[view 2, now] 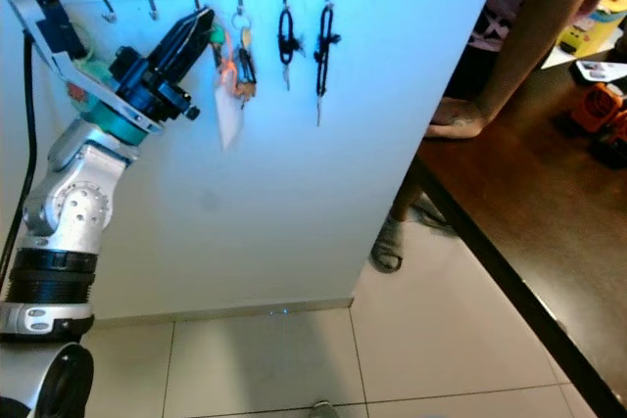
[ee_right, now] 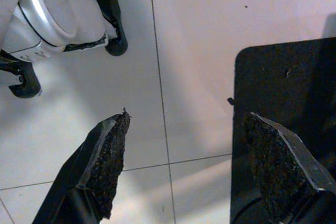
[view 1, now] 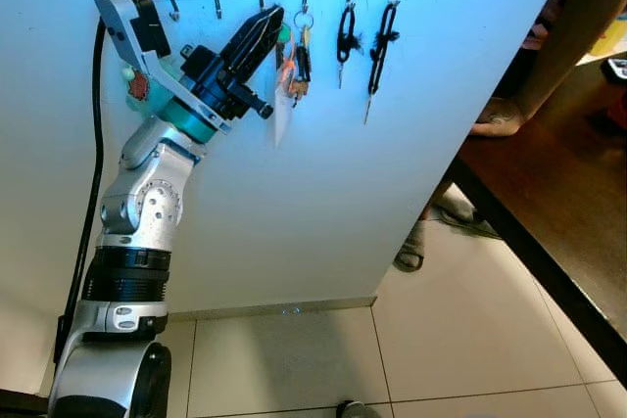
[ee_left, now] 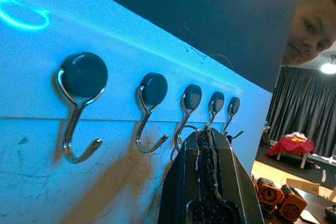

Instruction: Hang keys on a hook

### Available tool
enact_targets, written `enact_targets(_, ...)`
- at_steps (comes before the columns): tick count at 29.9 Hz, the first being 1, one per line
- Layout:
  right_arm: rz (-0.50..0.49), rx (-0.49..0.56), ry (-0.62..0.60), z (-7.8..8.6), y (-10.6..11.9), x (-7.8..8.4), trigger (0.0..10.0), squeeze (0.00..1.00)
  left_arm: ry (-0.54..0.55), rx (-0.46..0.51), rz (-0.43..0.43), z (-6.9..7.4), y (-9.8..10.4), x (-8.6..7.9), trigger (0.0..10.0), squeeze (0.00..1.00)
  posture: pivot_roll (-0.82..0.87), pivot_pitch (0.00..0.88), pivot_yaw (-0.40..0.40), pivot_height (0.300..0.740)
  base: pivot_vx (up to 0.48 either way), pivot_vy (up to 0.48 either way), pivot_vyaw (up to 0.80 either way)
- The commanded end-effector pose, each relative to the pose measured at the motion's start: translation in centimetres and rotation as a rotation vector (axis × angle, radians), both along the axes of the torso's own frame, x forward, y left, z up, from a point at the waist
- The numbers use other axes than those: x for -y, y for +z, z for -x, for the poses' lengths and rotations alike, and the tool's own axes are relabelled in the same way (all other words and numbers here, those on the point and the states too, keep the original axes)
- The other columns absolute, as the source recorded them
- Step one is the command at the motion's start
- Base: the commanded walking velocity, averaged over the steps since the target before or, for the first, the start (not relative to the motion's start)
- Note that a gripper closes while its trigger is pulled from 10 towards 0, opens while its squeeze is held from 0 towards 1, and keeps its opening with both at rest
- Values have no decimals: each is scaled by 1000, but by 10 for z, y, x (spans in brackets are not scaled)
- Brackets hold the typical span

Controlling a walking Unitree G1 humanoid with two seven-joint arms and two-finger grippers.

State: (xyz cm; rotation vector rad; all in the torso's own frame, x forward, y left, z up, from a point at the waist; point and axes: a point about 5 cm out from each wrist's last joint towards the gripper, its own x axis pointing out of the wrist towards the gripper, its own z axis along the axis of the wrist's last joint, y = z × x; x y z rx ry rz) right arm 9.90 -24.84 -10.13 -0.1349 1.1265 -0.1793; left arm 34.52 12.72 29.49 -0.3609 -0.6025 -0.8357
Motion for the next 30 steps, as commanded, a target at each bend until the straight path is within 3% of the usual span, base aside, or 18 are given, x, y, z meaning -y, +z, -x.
enact_targets(1,-2,-26,-16,13,-1,7,10000,0,28,-23,25,-4,-3,-6,10000,0,-133,93,104,740,0,0,0)
enact_targets(9,5,-35,-21,20,0,15,10000,0,41,-40,75,-5,-3,-12,10000,0,-131,98,102,740,0,0,0)
enact_targets(15,-1,-24,-14,12,0,9,10000,0,49,-47,95,-5,-3,-15,10000,0,-132,100,102,740,0,0,0)
enact_targets(21,-30,-2,18,-8,-5,-27,10000,0,29,-89,166,-5,-6,-19,10000,0,-128,101,100,740,0,0,0)
enact_targets(25,-39,2,26,-12,-6,-37,10000,0,-3,-144,234,-6,-11,-19,10000,0,-128,102,101,740,0,0,0)
enact_targets(30,-24,1,10,-11,-2,-17,10000,0,-48,-227,326,-8,-22,-18,10000,0,-128,104,102,740,0,0,0)
